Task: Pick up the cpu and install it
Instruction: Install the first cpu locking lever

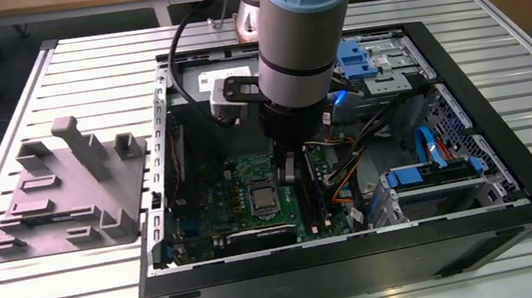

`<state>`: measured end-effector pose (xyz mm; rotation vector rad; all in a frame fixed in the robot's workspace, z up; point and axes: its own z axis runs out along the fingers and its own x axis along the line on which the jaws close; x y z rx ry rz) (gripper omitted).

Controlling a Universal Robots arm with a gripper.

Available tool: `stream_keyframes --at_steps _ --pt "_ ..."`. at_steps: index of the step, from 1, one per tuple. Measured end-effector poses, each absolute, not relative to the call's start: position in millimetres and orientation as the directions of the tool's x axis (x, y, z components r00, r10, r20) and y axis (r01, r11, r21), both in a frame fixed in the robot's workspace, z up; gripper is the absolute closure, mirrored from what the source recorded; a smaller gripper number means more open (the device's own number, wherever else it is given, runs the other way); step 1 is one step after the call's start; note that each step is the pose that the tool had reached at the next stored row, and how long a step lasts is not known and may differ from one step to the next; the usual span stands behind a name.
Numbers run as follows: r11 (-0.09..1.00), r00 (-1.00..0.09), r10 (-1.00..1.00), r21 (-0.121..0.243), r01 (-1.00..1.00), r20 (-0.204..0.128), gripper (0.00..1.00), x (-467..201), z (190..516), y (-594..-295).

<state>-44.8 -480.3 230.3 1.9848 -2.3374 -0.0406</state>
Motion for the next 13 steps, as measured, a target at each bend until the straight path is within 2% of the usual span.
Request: stream_keyframes --at_steps 13 --pt "0.112 -0.109 -0.993 0.068 -0.991 0.041 0.89 -45.1 220.7 -487.0"
